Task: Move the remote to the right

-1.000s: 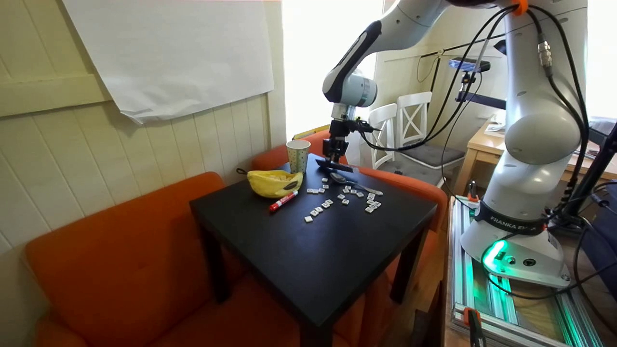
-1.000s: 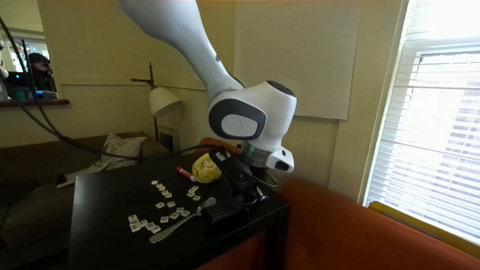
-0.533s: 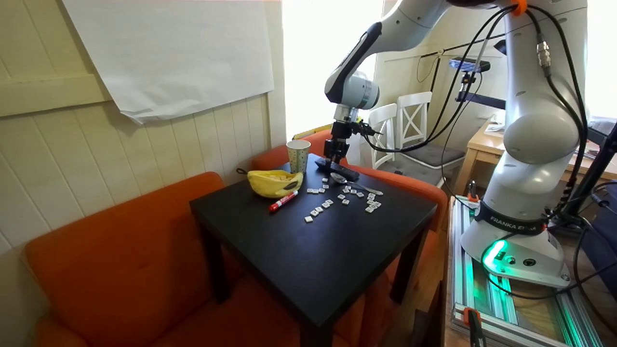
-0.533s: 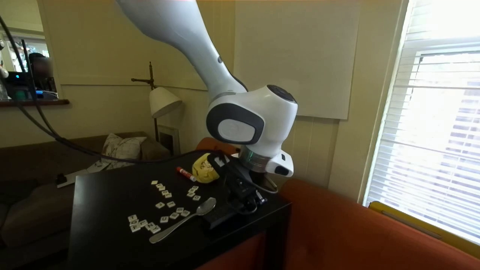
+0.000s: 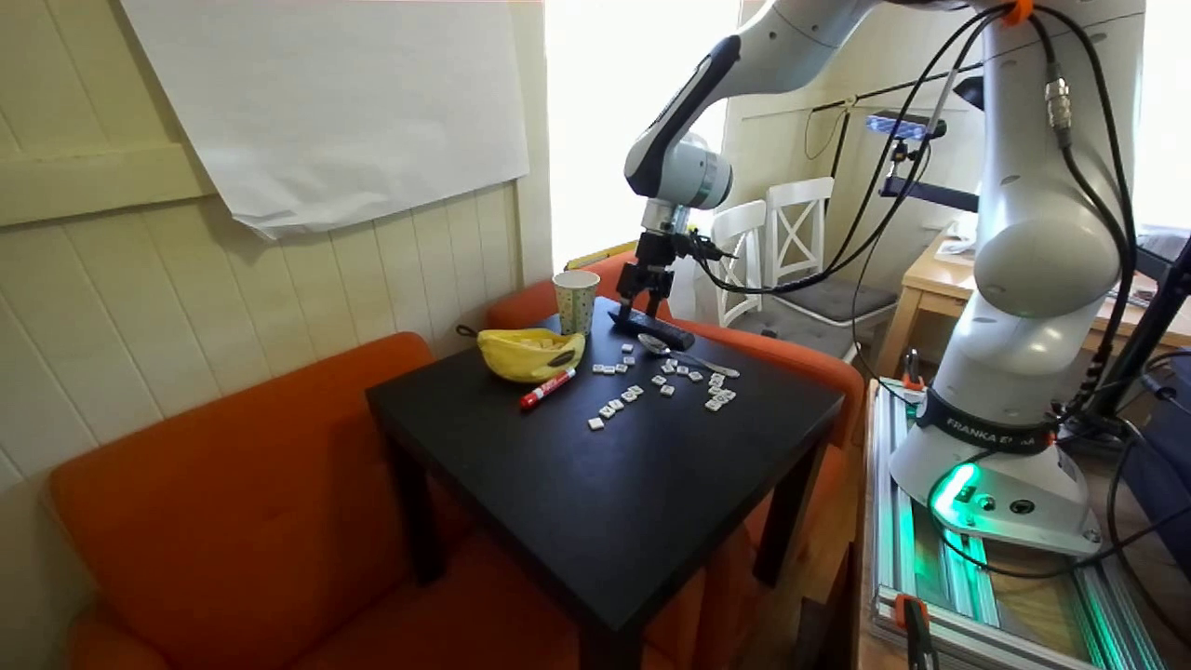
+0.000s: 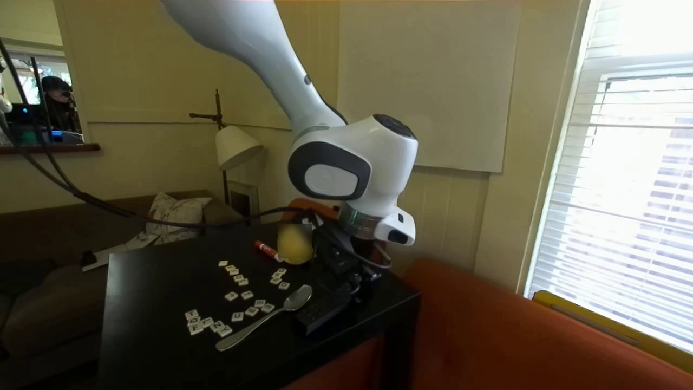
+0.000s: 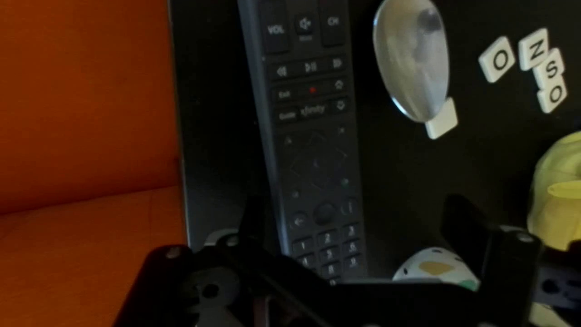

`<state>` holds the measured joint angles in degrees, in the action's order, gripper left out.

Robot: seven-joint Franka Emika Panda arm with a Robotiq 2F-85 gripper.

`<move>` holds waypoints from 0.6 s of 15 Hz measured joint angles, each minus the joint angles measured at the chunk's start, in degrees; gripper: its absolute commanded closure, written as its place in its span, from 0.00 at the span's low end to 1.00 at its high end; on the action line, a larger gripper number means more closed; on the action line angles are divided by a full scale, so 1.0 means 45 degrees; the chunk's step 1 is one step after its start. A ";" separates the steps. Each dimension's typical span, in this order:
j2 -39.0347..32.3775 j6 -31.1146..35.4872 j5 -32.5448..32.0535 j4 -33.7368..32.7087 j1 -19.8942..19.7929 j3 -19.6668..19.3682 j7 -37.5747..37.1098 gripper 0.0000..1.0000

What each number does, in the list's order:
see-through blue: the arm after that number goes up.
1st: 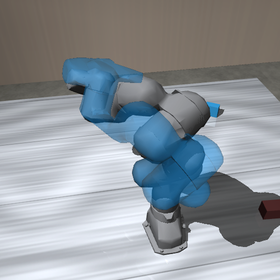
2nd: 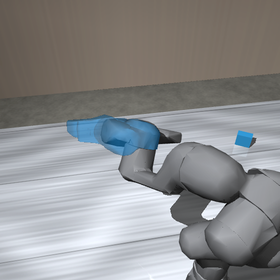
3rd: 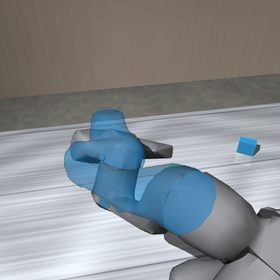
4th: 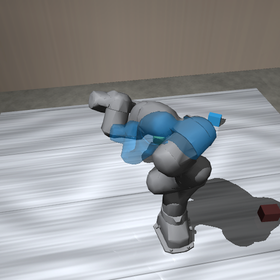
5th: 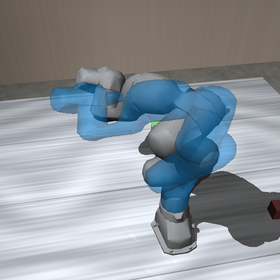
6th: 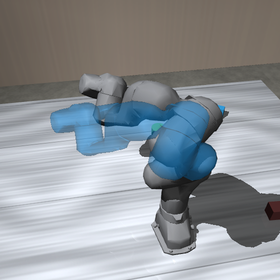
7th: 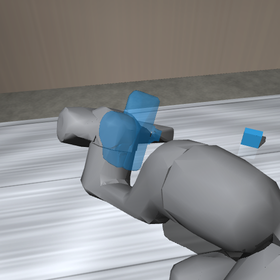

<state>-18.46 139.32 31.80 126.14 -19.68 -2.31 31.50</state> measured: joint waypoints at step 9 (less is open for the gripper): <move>0.3542 0.1392 -0.3224 0.0885 0.1018 -0.0890 -0.3549 0.00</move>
<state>-2.52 145.59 17.29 130.12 -15.10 -6.32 15.53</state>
